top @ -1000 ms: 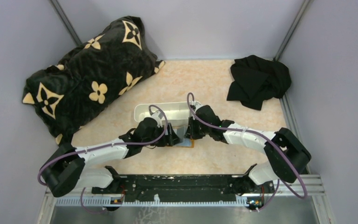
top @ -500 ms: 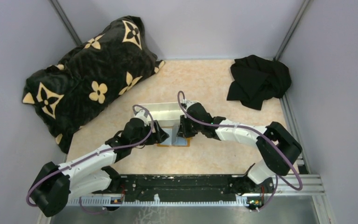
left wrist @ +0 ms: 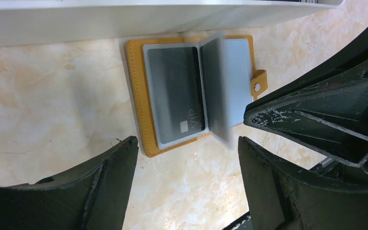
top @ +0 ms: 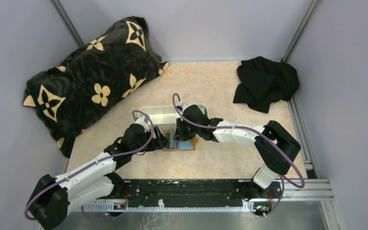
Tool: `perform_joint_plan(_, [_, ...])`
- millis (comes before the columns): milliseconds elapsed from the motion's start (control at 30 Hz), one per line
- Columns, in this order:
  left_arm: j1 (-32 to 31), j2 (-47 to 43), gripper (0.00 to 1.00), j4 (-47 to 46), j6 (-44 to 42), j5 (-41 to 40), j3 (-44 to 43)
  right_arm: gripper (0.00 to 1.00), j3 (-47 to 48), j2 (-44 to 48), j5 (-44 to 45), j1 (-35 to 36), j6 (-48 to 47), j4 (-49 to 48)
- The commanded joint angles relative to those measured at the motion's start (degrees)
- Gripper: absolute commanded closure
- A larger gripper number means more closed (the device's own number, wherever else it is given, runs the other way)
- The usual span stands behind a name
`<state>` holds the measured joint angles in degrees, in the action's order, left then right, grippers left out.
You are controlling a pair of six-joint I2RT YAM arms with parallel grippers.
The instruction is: Take the credit cards out of the card holder
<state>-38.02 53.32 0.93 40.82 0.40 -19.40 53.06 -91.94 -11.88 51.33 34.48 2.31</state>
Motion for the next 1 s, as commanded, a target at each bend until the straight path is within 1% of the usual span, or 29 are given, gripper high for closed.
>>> perform_joint_plan(0, [1.05,-1.59,0.17,1.92,-1.00,-0.46,0.50,0.94,2.54,0.18,1.00,0.50,-0.85,-2.02])
perform_joint_plan(267, [1.19,-1.45,0.17,0.48,-1.22,0.40,0.25,0.95,0.66,-1.87,0.86,0.44,-0.46,-3.21])
perform_joint_plan(367, [1.13,-0.92,0.18,-2.89,-0.94,2.51,0.54,0.95,-0.99,-2.23,1.30,0.48,-0.19,-3.95])
perform_joint_plan(500, [1.19,0.56,0.18,-9.10,-0.21,6.58,0.34,0.96,-2.21,-5.40,2.82,0.37,-0.05,-4.46])
perform_joint_plan(667, [1.19,4.01,0.19,-11.76,-0.68,7.83,-0.76,0.97,-2.68,-6.54,5.67,0.21,0.03,-4.63])
perform_joint_plan(967, [1.24,7.77,0.19,-14.71,-0.28,9.09,-1.90,0.97,-8.76,-3.25,6.86,0.04,0.49,-4.45])
